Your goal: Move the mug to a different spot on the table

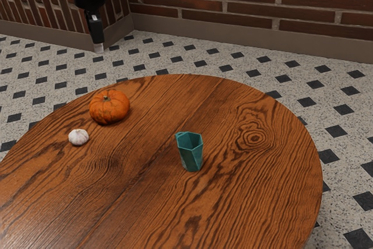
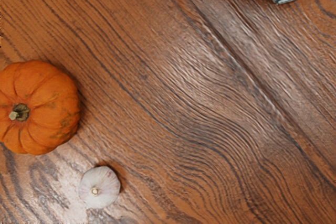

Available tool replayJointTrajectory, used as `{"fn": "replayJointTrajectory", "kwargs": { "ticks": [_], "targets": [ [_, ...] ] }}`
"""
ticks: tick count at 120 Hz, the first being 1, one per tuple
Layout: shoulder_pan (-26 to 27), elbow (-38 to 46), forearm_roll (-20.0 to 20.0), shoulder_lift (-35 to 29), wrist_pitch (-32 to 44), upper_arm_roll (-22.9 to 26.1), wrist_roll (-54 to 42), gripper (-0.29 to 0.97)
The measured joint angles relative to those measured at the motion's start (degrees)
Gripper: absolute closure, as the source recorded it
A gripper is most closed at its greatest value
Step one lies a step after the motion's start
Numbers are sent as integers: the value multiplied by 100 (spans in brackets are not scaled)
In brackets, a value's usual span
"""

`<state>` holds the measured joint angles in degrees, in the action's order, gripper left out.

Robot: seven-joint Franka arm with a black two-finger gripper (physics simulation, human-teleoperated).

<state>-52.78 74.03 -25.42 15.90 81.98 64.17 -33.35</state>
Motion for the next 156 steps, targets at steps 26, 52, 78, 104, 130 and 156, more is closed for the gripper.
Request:
{"fn": "replayJointTrajectory", "kwargs": {
  "ticks": [26,52,78,104,130,156],
  "targets": [
    [7,124,-53,26,161,-17,168,0],
    [130,414,-64,713,584,-537,279,0],
    [454,725,15,1134,856,-933,352,0],
    [452,872,43,1224,928,-926,-230,0],
    [450,963,-201,1438,826,-968,-1392,0],
    [467,858,-796,1840,979,-1123,-2499,0]
  ]
}}
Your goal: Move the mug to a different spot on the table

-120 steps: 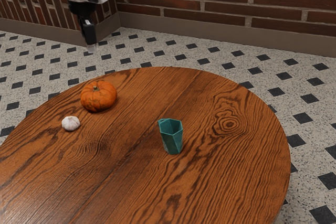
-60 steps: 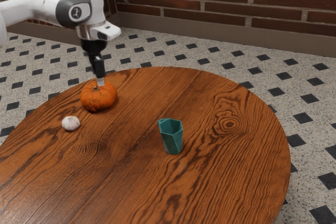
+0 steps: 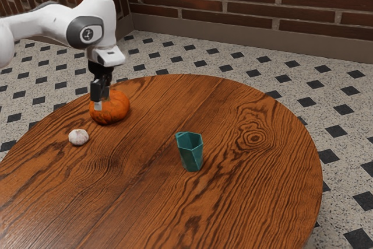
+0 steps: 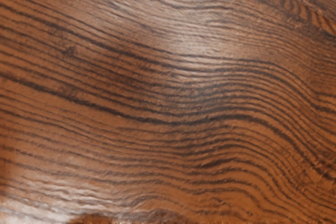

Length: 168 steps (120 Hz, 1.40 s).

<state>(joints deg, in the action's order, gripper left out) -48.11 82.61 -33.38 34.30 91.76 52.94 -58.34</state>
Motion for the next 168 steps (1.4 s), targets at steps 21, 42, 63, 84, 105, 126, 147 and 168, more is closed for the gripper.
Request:
{"fn": "replayJointTrajectory", "kwargs": {
  "ticks": [21,42,63,84,105,126,147,168],
  "targets": [
    [132,-78,-202,197,531,-21,-796,0],
    [434,-159,-179,411,927,-21,-1379,0],
    [555,-125,-71,583,1151,-20,-1812,0],
    [700,-94,79,741,1236,-5,-2137,0],
    [893,-115,149,937,1273,3,-2385,0],
    [1082,-164,156,1152,1330,7,-2584,0],
    [1191,-206,152,1372,1379,5,-2735,0],
    [1318,-291,130,1545,1446,4,-2862,0]
  ]
}}
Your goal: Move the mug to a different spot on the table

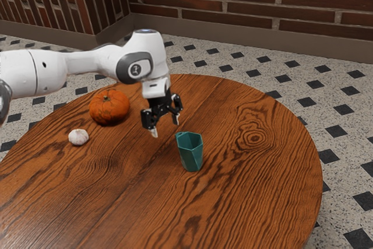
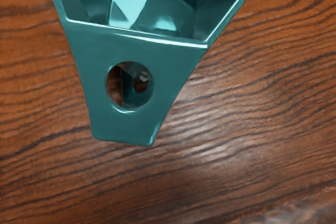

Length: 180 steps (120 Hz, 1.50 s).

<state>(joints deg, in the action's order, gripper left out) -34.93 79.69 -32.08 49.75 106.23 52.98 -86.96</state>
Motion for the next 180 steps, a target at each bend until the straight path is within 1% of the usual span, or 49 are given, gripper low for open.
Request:
{"fn": "replayJointTrajectory", "kwargs": {
  "ticks": [29,41,53,62,105,119,163,175,180],
  "targets": [
    [126,-1,0,198,55,0,-187,1],
    [149,3,3,228,65,0,-244,11],
    [168,4,0,258,74,0,-295,25],
    [217,4,-4,286,104,0,-340,32],
    [275,8,-16,381,311,-8,-494,53],
    [269,46,-17,382,497,-27,-516,60],
    [219,111,3,346,1481,-5,-556,69],
    [155,208,51,346,1766,122,-557,70],
    [24,319,87,342,1880,275,-557,71]
  ]
}}
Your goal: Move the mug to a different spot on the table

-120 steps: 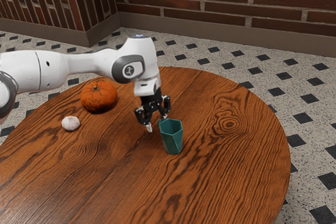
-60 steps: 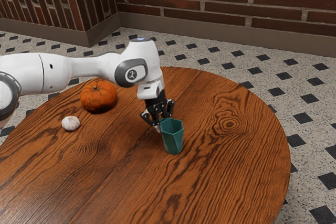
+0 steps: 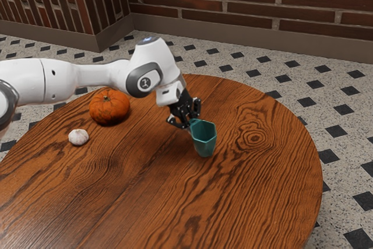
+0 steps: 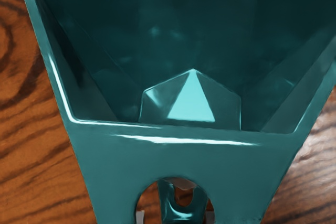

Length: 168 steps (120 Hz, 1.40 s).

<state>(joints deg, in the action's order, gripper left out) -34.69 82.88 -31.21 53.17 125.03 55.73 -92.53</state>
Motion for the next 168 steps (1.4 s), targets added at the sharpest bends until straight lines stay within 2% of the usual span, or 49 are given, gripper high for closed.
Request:
{"fn": "replayJointTrajectory", "kwargs": {
  "ticks": [25,37,47,67,81,97,126,168],
  "targets": [
    [-771,863,346,-230,284,702,60,70],
    [-1219,1158,439,-284,101,1120,126,70],
    [-1414,1294,475,-304,-168,1235,189,70],
    [-1695,1754,503,-543,-535,1261,325,70],
    [-1940,2078,506,-946,-668,1241,420,69],
    [-2098,2417,509,-1419,-702,1230,531,69],
    [-2764,3104,530,-2103,-572,1178,695,70],
    [-2840,3124,494,-2306,-444,625,842,71]
  ]
}}
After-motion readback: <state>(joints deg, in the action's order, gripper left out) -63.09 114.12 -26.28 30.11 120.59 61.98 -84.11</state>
